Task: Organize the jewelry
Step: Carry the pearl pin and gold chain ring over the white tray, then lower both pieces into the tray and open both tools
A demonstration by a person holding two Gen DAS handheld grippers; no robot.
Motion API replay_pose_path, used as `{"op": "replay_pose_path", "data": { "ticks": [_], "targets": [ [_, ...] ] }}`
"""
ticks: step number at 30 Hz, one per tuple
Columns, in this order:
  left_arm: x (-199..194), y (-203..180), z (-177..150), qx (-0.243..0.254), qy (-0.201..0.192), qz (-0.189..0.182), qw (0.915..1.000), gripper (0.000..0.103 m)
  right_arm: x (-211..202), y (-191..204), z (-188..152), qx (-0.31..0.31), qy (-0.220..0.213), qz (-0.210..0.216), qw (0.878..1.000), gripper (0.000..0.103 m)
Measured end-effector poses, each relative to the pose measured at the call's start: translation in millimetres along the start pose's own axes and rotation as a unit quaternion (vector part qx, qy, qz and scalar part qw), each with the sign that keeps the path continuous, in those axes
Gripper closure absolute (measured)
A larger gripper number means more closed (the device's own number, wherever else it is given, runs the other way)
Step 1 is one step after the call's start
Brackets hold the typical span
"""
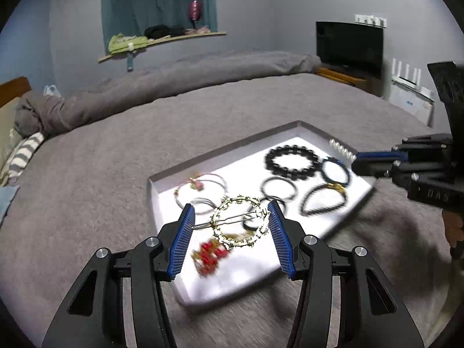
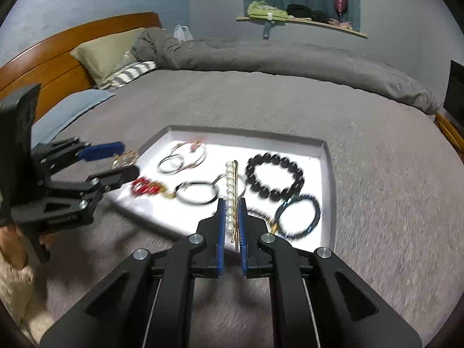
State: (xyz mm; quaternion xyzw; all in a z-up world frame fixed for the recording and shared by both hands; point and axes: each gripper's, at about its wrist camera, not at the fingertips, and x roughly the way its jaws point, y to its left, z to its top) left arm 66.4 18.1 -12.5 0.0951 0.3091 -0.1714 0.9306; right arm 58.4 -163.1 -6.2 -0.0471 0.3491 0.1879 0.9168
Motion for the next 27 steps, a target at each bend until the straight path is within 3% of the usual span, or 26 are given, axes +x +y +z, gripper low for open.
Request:
{"op": "replay_pose_path", "data": {
  "ticks": [8, 12, 19, 27],
  "targets": [
    [52.4, 25.4, 25.6, -0.023, 0.036, 0.022, 0.9988, 0.049, 44.5, -48.6, 29.8, 0.059, 0.013, -0.037, 0.998, 0.095],
    [65.7, 34.7, 27.9, -0.045, 0.051, 0.037, 0.9970, 0.049, 61.2, -65.1, 26.9, 0.070, 0.033, -0.048, 0.996, 0.095],
    [83.9, 40.8, 10.0, -0.044, 0.096, 0.054, 0.9930, 0.049, 83.4, -69.9, 21.2, 0.066, 0.070, -0.066, 0.993, 0.095],
    [88.1, 41.6, 4.5, -0.040, 0.116, 0.056, 0.9908, 0.049, 86.2, -69.5, 22.0, 0.066, 0.075, -0.082, 0.992, 0.095]
  ]
}}
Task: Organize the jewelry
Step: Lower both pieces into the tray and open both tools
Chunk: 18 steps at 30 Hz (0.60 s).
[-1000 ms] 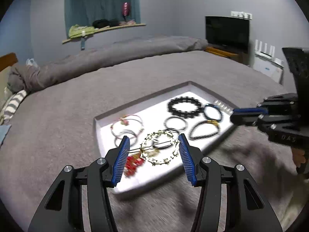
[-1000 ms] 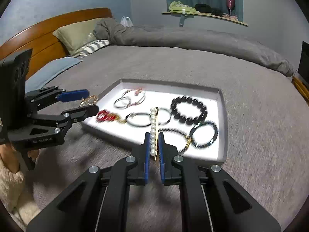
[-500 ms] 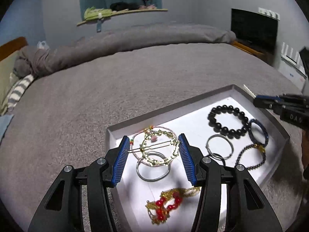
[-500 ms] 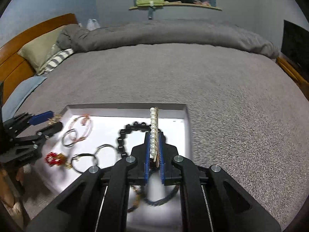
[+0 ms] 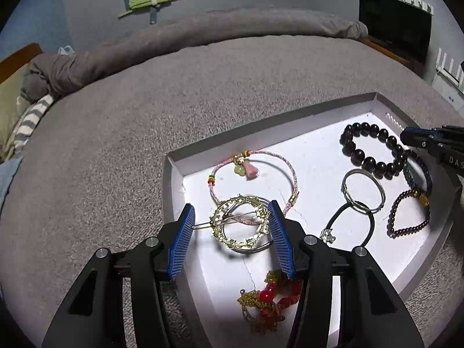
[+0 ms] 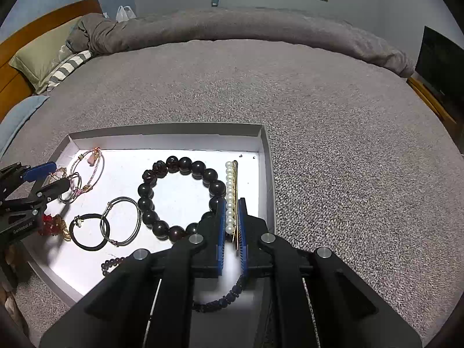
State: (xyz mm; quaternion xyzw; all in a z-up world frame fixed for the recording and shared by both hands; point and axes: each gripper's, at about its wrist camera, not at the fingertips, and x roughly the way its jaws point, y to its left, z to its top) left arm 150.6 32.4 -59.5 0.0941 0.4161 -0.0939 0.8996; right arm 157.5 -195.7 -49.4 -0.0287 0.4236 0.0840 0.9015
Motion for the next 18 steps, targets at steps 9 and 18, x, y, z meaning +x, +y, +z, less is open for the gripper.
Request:
{"op": "replay_pose_path", "data": {
  "ticks": [9, 18],
  "targets": [
    [5.0, 0.4, -2.5, 0.003, 0.010, 0.001, 0.9999, 0.049, -0.3, 3.9, -1.8, -0.006, 0.004, -0.005, 1.000, 0.095],
    [6.3, 0.5, -0.4, 0.002, 0.012, -0.005, 0.9999, 0.045, 3.2, 4.5, 1.5, 0.001, 0.003, 0.008, 1.000, 0.094]
  ]
}}
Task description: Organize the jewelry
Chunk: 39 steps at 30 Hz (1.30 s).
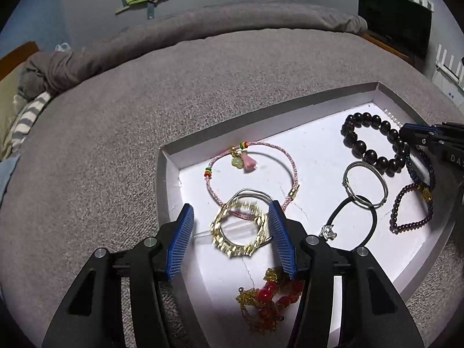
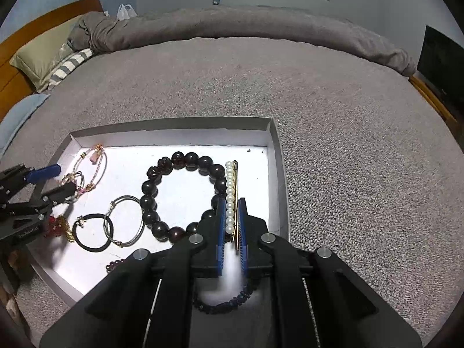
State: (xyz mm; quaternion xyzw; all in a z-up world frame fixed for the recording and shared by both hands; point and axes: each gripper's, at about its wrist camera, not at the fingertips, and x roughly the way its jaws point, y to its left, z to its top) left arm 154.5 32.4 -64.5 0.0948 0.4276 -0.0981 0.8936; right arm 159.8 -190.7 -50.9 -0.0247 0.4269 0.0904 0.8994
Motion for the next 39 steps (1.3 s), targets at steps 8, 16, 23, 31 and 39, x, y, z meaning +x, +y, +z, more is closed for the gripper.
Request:
{"op": "replay_pose_path", "data": {
  "ticks": [8, 16, 23, 31, 39],
  "targets": [
    [-12.8, -3.2, -2.8, -0.005, -0.024, 0.007, 0.9997, 0.033, -21.3, 1.1, -1.2, 0.002, -0.034, 0.022, 0.999, 0.063],
    [-60.0, -3.6, -9.1, -0.025, -0.073, 0.008, 0.9970, 0.016, -63.0, -4.4, -7.0, 0.021, -0.089, 0.031, 0.995, 0.022],
    [-103.8, -13.4, -21.8, -0.046, -0.099, -0.011, 0.9939, 0.009, -98.7, -4.3, -19.3, 0.032, -0.109, 0.021, 0.993, 0.005],
    [-137.3, -28.0, -35.5, -0.074, -0.090, -0.013, 0.9932, 0.005, -138.7, 12.0, -33.7, 0.029, -0.112, 0.029, 0.993, 0.005],
    [-158.5, -31.8, -34.0, -0.097, -0.061, 0.005, 0.9934, 0.003, -160.1, 16.8, -46.1, 0.033, -0.071, 0.031, 0.996, 0.005]
  ]
}}
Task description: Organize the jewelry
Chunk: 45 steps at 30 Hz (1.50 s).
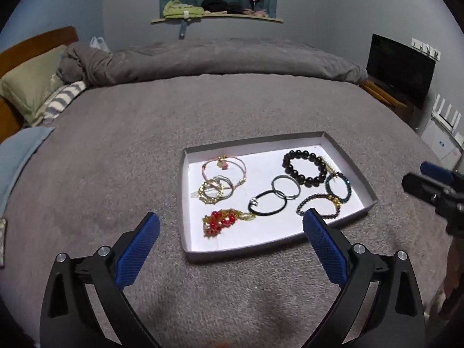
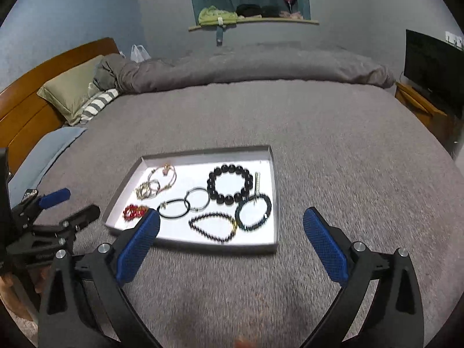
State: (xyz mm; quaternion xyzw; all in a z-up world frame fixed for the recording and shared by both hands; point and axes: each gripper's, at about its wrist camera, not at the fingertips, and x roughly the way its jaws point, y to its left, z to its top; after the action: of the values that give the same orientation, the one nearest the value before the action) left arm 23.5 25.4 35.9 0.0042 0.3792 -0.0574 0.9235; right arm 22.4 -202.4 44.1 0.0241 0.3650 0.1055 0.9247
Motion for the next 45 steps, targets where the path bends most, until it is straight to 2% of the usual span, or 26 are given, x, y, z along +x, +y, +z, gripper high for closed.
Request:
{"op": "replay_pose_path", "data": {
  "ticks": [4, 9, 12, 45],
  "targets": [
    [3.0, -5.8, -2.5, 0.009, 0.035, 0.022, 0.9991, 0.003, 3.6, 3.3, -4.5, -0.011, 0.030, -0.027, 0.999, 0.005],
    [2.3, -10.9, -4.7, 0.005, 0.047, 0.030, 0.9984, 0.003, 13.3, 10.1, -8.5, -0.025, 0.058, -0.032, 0.997, 0.005],
    [4.7, -12.8, -4.0, 0.004, 0.068, 0.043, 0.9968, 0.003, 15.4, 12.3, -10.4, -0.027, 0.066, -0.036, 0.997, 0.005],
    [10.1, -22.4, -9.0, 0.017, 0.077, 0.027, 0.9965, 0.003, 11.9, 13.3, -10.3, -0.028, 0.065, -0.025, 0.997, 0.005]
  ]
}}
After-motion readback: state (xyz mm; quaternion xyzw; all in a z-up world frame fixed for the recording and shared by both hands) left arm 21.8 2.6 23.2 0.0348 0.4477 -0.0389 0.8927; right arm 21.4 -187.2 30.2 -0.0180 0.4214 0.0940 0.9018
